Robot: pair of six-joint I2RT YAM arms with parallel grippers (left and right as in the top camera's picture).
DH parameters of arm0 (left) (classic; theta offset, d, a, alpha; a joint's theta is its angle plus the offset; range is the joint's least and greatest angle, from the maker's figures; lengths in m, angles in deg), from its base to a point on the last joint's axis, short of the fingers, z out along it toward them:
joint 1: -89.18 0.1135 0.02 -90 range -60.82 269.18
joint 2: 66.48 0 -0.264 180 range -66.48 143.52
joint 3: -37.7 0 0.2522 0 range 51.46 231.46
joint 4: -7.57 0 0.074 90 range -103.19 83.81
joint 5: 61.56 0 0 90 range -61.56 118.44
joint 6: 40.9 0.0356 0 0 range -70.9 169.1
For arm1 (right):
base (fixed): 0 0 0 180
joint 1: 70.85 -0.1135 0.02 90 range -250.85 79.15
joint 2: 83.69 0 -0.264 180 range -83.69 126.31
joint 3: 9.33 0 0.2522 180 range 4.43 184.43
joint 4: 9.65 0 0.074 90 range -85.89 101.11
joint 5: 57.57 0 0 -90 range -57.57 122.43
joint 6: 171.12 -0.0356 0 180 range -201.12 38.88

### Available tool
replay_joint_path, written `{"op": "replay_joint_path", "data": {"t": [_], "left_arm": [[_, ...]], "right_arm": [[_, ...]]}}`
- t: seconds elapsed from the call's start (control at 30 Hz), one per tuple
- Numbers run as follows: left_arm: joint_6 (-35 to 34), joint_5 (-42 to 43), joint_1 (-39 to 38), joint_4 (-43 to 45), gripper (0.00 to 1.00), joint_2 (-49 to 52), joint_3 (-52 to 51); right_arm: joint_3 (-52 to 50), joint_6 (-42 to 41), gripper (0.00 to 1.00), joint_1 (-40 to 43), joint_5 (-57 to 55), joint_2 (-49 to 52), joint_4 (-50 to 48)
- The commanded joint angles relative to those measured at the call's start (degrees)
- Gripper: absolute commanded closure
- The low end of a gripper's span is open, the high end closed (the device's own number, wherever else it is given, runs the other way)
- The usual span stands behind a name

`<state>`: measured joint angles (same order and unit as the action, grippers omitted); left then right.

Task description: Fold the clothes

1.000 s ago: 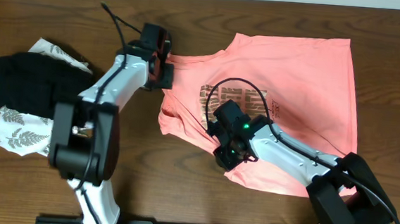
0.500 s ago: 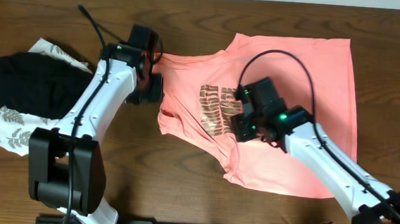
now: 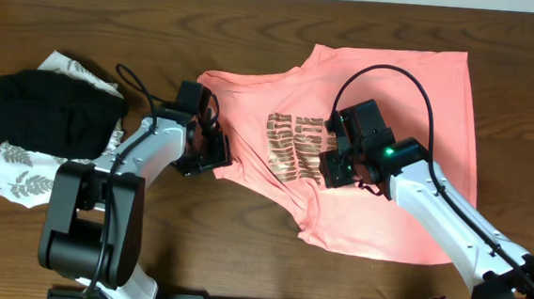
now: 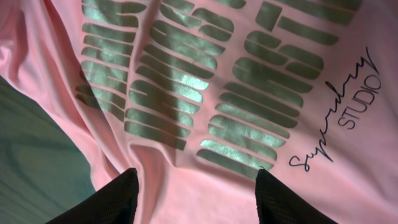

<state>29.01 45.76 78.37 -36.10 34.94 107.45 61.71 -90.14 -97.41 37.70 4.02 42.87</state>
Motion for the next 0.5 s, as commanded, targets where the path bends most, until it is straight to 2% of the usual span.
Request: {"op": "replay_joint_path", "data": {"t": [0.0,0.1,0.23,0.33,0.47], "left_arm": [[-1.05,2.91,0.17,1.01,0.5,0.87,-2.58],[-1.03,3.72,0.17,0.66,0.74,0.81,-2.58],[-0.98,3.65,0.2,-1.11,0.94,0.28,-2.45],[-1.01,2.64,0.2,-5.22,0.94,-1.55,-1.68],[-1.03,-4.15,0.17,-14.05,0.94,-6.38,0.57]], "right_arm": [[0.46,-0.55,0.42,0.35,-0.37,-0.48,0.26],[0.46,-0.55,0.43,0.35,-0.37,-0.48,0.26],[0.48,-0.39,0.44,0.35,-0.37,-0.48,0.28],[0.48,-0.11,0.44,0.35,-0.37,-0.48,0.44],[0.46,0.44,0.45,0.35,-0.37,-0.48,0.44]]}}
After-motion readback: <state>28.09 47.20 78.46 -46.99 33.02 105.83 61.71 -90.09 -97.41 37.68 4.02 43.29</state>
